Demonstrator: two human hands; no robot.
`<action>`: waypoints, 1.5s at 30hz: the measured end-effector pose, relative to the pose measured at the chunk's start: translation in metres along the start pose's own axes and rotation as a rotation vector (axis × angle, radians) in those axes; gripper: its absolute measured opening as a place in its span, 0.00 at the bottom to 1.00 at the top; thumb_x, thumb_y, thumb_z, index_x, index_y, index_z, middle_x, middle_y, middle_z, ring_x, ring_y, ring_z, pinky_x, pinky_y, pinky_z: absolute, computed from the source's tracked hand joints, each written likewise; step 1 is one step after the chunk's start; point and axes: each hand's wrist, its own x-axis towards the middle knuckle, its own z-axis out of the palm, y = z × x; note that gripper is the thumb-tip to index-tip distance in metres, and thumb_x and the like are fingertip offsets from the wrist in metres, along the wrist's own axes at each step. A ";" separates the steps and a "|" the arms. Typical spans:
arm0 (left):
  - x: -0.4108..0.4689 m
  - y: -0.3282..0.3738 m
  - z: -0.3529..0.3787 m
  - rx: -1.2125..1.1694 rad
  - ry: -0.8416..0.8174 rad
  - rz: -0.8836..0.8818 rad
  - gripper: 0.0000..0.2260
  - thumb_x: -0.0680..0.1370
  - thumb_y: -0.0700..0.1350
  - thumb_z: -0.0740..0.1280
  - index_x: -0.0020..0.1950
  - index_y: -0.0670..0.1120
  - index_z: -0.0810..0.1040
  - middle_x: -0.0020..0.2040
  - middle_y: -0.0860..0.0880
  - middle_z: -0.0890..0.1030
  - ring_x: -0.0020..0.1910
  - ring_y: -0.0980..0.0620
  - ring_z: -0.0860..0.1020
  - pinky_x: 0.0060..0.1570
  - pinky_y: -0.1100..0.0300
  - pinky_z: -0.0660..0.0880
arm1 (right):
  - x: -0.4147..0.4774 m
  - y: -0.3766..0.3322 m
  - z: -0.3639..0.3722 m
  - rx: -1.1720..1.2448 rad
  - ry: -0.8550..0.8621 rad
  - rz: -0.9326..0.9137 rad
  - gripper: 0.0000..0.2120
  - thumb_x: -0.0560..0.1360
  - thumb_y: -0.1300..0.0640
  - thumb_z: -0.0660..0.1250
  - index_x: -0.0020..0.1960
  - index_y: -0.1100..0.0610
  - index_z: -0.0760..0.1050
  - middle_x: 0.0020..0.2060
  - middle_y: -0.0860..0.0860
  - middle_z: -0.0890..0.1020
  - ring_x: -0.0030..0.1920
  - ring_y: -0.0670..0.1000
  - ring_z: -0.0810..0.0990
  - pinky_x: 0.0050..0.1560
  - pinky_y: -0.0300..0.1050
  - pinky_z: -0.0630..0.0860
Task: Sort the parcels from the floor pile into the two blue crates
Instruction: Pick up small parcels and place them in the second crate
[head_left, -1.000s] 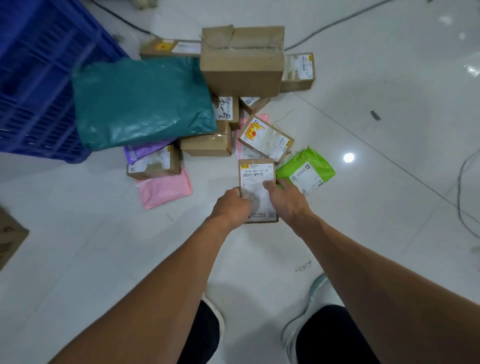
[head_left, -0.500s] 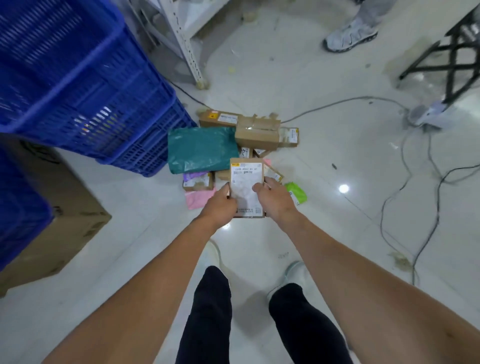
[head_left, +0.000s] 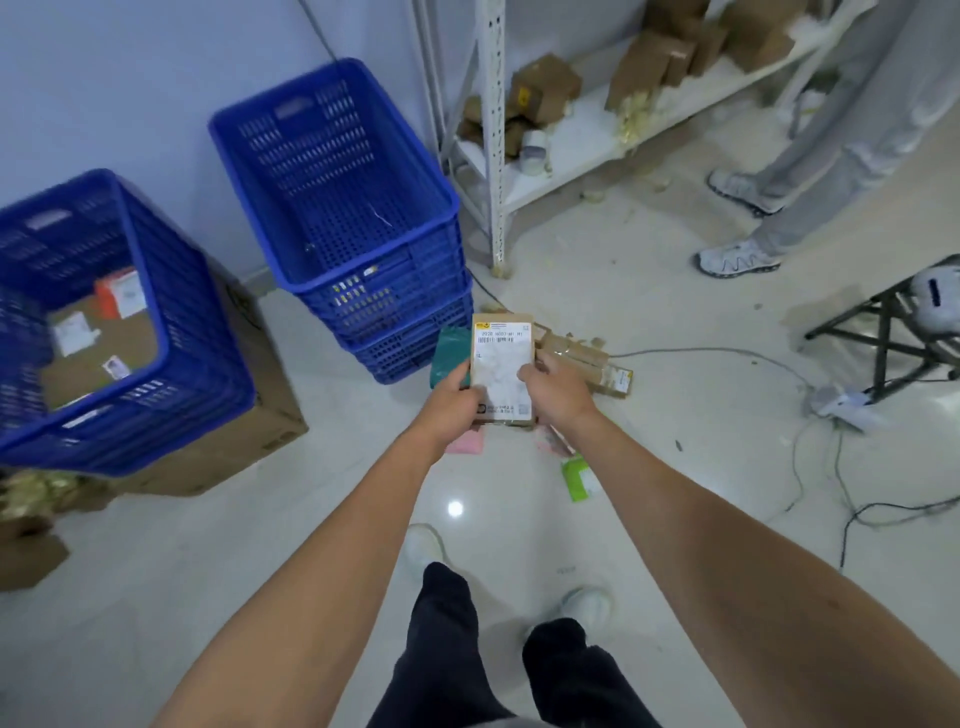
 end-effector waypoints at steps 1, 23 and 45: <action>-0.002 0.004 -0.010 -0.018 0.012 0.001 0.23 0.80 0.35 0.57 0.70 0.55 0.73 0.57 0.50 0.83 0.53 0.48 0.83 0.55 0.49 0.81 | -0.009 -0.020 0.004 -0.025 -0.010 -0.021 0.26 0.67 0.44 0.58 0.63 0.45 0.76 0.55 0.48 0.83 0.53 0.53 0.82 0.58 0.55 0.78; 0.083 0.051 -0.250 -0.434 0.172 -0.028 0.34 0.78 0.40 0.72 0.79 0.46 0.58 0.67 0.44 0.79 0.47 0.47 0.85 0.38 0.57 0.83 | 0.067 -0.213 0.146 -0.164 -0.128 -0.154 0.28 0.77 0.54 0.61 0.77 0.48 0.64 0.55 0.49 0.78 0.47 0.49 0.76 0.48 0.47 0.73; 0.262 0.094 -0.340 -0.256 0.503 -0.134 0.29 0.81 0.47 0.66 0.80 0.48 0.59 0.74 0.48 0.70 0.69 0.48 0.73 0.69 0.52 0.70 | 0.300 -0.333 0.170 -0.140 -0.325 -0.057 0.13 0.78 0.51 0.71 0.57 0.56 0.73 0.52 0.53 0.80 0.52 0.52 0.79 0.50 0.48 0.76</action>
